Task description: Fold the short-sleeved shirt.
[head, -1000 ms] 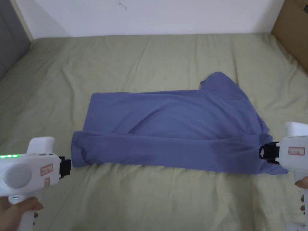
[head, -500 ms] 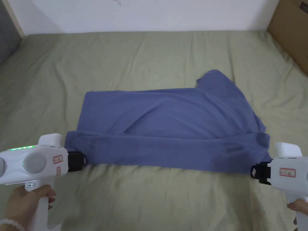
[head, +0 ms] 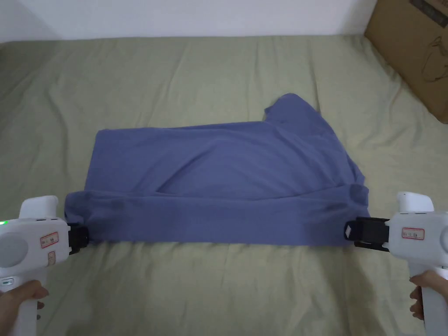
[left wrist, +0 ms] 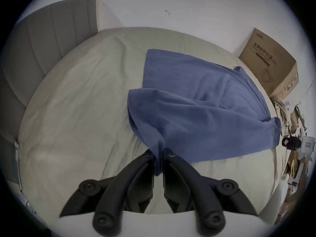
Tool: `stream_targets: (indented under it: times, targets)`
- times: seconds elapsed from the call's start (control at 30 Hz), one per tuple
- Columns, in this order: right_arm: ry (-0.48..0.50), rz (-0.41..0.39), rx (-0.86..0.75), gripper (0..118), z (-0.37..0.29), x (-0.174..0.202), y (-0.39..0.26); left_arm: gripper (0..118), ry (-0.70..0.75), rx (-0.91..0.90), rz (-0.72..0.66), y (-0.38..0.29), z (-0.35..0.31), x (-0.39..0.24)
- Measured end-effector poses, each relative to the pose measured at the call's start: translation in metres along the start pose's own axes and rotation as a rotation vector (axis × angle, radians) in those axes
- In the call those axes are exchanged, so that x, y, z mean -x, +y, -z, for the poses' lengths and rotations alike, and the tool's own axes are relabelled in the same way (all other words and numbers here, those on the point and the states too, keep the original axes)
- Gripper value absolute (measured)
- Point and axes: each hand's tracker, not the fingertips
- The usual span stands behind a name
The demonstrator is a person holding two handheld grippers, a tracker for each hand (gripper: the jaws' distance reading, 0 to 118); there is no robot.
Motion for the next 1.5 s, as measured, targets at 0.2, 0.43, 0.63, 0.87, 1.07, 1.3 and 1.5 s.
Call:
stream_targets:
  times: [0.2, 0.43, 0.63, 0.87, 1.07, 1.3, 1.5]
  targets:
    - [-0.021, -0.01, 0.098, 75, 0.041, 0.01, 0.01, 9, 0.001, 0.011, 0.009, 0.0, 0.0, -0.001]
    - [-0.038, -0.109, 0.113, 10, 0.035, 0.033, 0.014, 9, 0.005, 0.023, 0.045, 0.004, -0.004, -0.001]
    - [-0.001, -0.052, 0.053, 10, 0.005, 0.022, 0.011, 9, -0.025, 0.004, 0.046, 0.006, -0.029, 0.009]
    - [-0.013, -0.04, 0.055, 10, -0.029, 0.006, -0.009, 7, 0.006, 0.004, 0.086, -0.014, -0.059, 0.018]
    - [0.0, 0.018, 0.092, 10, -0.039, -0.004, -0.047, 4, 0.069, 0.036, 0.094, -0.048, -0.073, 0.038]
    - [-0.038, 0.021, 0.075, 10, -0.028, 0.002, -0.045, 3, 0.009, 0.007, 0.003, -0.058, -0.076, 0.047]
    - [-0.141, 0.009, 0.04, 77, -0.048, -0.002, -0.041, 4, 0.006, -0.051, 0.022, -0.047, -0.092, 0.034]
